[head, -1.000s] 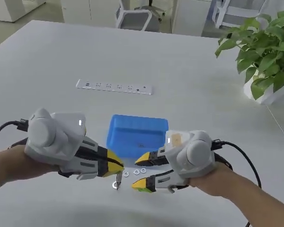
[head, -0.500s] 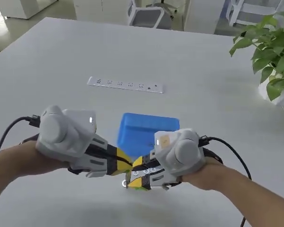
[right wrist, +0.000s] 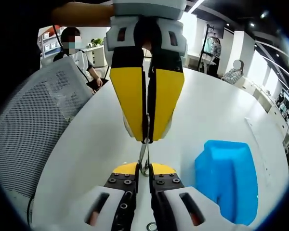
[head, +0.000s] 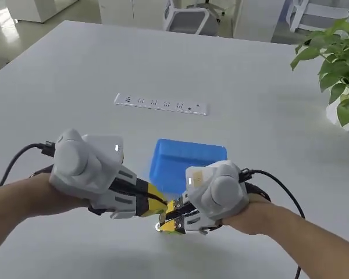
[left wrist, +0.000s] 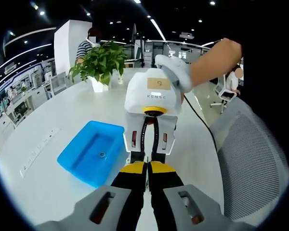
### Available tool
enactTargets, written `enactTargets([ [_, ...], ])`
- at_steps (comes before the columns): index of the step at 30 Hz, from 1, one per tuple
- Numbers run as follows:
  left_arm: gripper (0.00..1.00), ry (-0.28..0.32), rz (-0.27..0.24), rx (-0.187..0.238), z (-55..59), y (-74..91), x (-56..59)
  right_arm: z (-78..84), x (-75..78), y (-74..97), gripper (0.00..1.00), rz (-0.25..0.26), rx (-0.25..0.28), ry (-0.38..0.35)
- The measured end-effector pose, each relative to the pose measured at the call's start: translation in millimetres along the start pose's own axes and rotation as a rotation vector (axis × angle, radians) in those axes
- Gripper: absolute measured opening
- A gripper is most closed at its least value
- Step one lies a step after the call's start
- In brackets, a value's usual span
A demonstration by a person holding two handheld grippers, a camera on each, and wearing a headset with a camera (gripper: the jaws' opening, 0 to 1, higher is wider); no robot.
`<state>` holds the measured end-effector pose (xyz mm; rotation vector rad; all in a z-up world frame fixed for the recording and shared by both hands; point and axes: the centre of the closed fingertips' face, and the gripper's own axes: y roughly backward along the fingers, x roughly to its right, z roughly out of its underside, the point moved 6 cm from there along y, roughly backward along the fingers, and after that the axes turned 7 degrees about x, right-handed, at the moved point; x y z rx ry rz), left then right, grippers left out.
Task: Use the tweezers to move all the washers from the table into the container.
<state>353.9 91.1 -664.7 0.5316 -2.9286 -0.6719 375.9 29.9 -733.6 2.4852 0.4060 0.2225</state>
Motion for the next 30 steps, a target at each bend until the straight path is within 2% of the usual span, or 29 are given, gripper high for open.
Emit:
enactTargets([
  [14,0.05,-0.001,0.002,0.0,1.0,-0.3,-0.2,1.4,-0.9,0.7,0.07,0.015,0.015,-0.044],
  [30,0.06,0.003,-0.007,-0.003,2.9,1.1,-2.5,1.8,-0.3,-0.1,0.07,0.023,0.02,-0.059],
])
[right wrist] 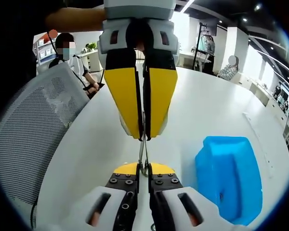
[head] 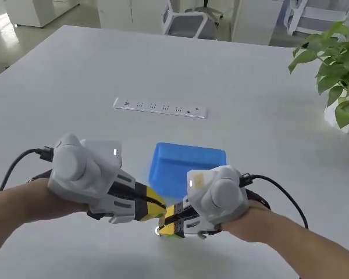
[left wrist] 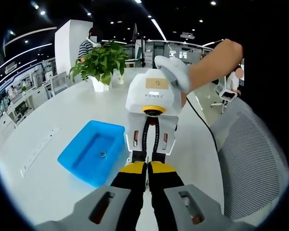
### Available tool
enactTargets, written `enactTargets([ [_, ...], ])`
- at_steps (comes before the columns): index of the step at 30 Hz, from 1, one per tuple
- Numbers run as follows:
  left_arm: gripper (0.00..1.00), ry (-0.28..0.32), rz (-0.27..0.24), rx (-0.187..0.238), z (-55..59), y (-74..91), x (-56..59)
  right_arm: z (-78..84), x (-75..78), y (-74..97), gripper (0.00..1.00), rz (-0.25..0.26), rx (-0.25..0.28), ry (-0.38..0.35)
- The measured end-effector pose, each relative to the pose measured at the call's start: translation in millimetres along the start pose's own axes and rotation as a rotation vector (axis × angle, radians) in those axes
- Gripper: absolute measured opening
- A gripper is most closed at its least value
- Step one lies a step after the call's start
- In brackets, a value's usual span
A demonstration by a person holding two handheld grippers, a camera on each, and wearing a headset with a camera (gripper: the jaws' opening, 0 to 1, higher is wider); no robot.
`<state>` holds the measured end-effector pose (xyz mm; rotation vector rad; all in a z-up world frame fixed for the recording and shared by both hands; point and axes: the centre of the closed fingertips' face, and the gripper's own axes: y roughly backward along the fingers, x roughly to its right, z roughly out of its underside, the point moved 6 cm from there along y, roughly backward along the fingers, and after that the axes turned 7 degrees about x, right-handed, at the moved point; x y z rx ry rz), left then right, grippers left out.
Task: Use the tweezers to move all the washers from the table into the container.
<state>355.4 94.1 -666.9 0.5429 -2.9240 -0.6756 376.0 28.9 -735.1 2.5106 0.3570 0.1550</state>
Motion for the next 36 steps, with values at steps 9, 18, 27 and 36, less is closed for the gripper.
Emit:
enactTargets([
  [9,0.16,0.029,-0.021,0.015,1.2,6.2,-1.1,-0.6,0.1,-0.6,0.07,-0.002,0.003,-0.003],
  [18,0.28,0.055,-0.038,0.013,6.3,14.2,4.2,-3.7,0.7,0.6,0.07,0.003,0.002,-0.001],
  [27,0.51,0.12,-0.076,0.012,13.0,22.8,15.0,-13.1,4.0,8.5,0.07,0.014,-0.003,0.018],
  [36,0.68,0.157,-0.117,0.022,15.0,28.8,23.7,-29.2,9.1,21.3,0.07,0.031,0.01,0.043],
])
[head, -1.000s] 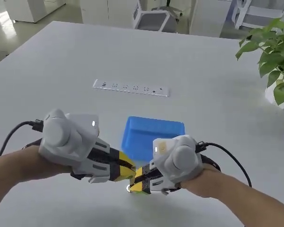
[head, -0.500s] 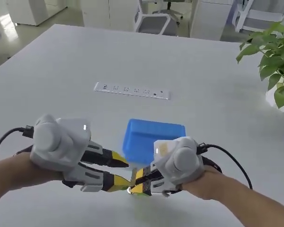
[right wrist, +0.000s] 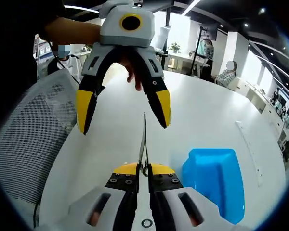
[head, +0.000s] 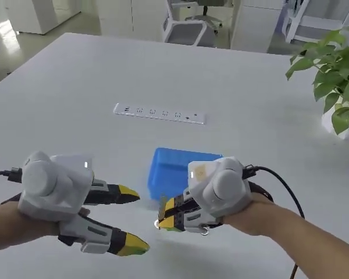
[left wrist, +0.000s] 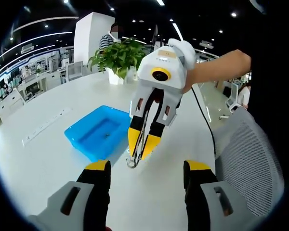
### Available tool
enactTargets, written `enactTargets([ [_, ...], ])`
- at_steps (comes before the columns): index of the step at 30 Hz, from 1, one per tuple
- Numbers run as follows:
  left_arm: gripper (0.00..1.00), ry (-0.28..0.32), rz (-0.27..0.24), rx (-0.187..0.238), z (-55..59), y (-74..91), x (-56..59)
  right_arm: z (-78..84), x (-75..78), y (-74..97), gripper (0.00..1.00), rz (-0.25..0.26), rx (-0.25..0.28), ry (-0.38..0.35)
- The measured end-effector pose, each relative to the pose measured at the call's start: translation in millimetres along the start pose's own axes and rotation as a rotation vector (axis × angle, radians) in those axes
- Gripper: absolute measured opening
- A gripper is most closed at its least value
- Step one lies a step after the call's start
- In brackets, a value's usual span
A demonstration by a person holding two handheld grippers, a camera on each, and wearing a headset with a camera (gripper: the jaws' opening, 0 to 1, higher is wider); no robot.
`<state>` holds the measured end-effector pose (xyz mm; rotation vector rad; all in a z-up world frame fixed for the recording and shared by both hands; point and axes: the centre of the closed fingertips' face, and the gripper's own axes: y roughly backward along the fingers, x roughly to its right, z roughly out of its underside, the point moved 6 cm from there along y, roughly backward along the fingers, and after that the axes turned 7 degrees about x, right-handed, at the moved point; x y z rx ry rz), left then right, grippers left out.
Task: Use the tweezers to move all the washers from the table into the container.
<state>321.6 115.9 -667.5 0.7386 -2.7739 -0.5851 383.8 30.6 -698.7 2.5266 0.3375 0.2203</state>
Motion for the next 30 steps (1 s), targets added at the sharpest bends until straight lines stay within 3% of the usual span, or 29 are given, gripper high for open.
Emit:
enactTargets([
  [12,0.87,0.051,-0.039,0.015,0.2,3.1,3.7,-22.4,12.0,21.9,0.07,-0.008,0.014,0.021],
  [15,0.92,0.052,-0.048,0.036,-4.0,4.6,4.6,-24.9,17.8,27.3,0.07,-0.004,0.011,0.029],
  [22,0.99,0.057,-0.056,0.052,-6.6,4.5,4.1,-30.5,34.0,36.8,0.07,0.025,0.022,0.041],
  [30,0.99,0.058,-0.055,0.057,-7.6,4.4,4.4,-25.5,52.4,40.3,0.07,0.059,0.018,0.056],
])
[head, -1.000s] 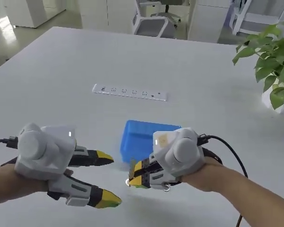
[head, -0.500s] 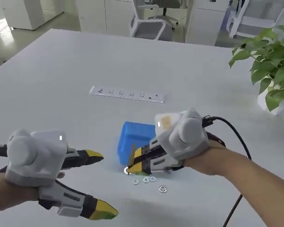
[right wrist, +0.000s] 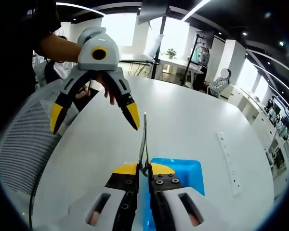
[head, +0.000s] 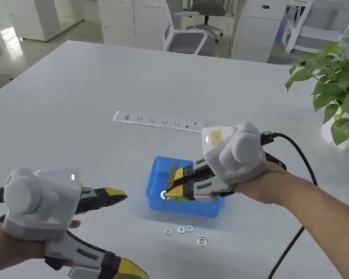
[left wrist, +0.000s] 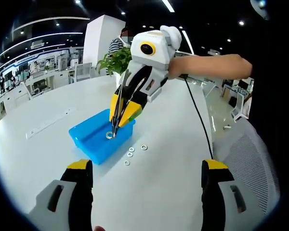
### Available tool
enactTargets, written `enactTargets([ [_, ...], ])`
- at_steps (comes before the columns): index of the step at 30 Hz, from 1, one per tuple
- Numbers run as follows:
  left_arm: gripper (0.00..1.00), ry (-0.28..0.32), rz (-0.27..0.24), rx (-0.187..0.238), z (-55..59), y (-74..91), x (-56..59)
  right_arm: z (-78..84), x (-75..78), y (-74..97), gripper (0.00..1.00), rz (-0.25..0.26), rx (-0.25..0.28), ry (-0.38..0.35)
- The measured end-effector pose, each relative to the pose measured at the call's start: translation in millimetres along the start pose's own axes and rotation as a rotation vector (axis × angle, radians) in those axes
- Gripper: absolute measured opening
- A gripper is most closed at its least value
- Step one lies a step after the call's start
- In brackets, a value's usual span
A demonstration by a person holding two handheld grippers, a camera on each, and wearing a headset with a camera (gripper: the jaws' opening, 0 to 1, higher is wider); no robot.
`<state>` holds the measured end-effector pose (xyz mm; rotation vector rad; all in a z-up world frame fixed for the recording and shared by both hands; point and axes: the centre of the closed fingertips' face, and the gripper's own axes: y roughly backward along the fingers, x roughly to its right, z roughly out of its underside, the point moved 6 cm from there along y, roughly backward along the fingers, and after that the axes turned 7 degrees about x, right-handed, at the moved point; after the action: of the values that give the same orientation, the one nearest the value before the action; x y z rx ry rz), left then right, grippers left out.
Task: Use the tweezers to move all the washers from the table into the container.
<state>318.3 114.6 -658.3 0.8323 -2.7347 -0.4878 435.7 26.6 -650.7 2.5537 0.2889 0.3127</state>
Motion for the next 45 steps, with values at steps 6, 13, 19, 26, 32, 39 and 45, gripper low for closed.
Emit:
enactTargets([
  [6,0.99,0.001,0.0,0.0,-0.7,-0.4,-0.4,9.3,10.9,-2.7,0.07,0.016,-0.009,-0.002],
  [13,0.99,-0.001,0.001,-0.003,0.5,0.1,-2.5,21.9,20.3,-6.9,0.08,0.025,-0.015,-0.021],
  [19,0.99,0.002,-0.002,0.003,-0.8,0.5,-5.6,37.0,25.8,-12.5,0.08,0.021,-0.034,-0.043],
  [26,0.99,0.008,-0.005,-0.003,0.4,0.4,-6.5,49.1,31.0,-18.5,0.08,0.015,-0.045,-0.061],
  [32,0.99,0.007,-0.005,0.003,-0.5,-0.9,-10.1,58.4,32.7,-24.2,0.08,-0.003,-0.052,-0.072],
  [39,0.99,0.008,-0.007,0.008,-2.9,-3.3,-14.2,67.8,36.3,-28.4,0.08,-0.007,-0.059,-0.086],
  [45,0.97,0.001,-0.011,0.003,-3.5,-7.0,-19.2,73.4,37.1,-31.0,0.08,-0.013,-0.066,-0.101],
])
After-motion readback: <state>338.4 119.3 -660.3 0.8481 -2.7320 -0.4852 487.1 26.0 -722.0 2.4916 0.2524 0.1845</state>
